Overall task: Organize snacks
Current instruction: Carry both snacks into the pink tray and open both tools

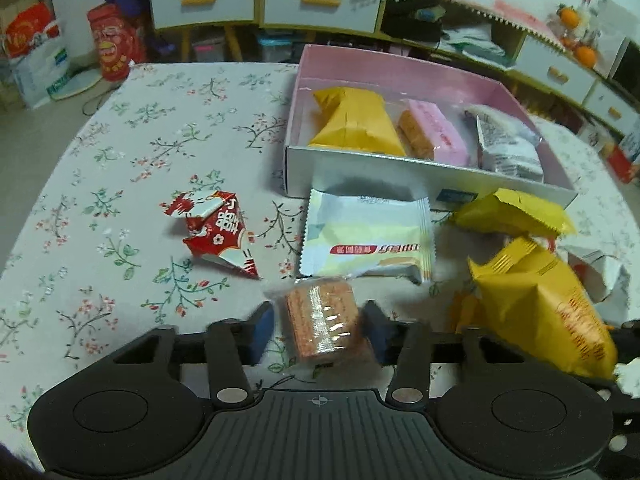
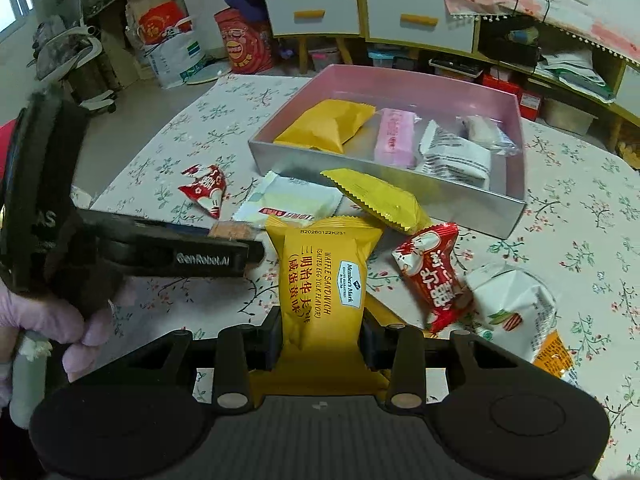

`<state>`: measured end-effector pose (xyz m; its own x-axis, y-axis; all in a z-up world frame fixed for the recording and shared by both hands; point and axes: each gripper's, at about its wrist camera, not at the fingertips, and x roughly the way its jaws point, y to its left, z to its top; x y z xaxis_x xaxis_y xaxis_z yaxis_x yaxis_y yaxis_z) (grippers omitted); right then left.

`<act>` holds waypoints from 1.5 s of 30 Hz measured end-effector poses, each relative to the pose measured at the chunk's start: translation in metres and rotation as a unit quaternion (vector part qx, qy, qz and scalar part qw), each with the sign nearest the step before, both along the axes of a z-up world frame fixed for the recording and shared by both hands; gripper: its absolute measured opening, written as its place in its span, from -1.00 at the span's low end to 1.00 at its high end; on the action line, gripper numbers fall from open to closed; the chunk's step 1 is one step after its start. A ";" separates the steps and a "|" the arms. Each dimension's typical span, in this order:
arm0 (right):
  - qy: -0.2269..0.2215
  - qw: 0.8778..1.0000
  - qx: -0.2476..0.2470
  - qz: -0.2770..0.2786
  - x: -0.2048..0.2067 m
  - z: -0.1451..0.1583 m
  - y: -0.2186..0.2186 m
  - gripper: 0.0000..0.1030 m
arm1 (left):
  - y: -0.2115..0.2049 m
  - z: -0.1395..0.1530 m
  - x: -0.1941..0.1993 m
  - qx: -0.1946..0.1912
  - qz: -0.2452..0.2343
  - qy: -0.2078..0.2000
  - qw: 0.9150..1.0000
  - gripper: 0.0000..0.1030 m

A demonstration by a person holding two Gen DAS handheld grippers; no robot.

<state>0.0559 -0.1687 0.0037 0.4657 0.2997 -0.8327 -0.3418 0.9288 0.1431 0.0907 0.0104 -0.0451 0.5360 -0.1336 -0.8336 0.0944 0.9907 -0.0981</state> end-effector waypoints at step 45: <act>-0.041 0.971 0.132 -0.197 0.114 0.026 -0.050 -0.87 | -0.027 0.023 0.108 -0.132 -0.052 -0.043 0.989 -0.38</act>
<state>0.1702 -0.2188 0.0302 0.6497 0.2822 -0.7059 0.0125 0.9244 0.3811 0.1991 -0.0162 -0.0218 0.5754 -0.3990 -0.7139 0.2141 0.9160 -0.3393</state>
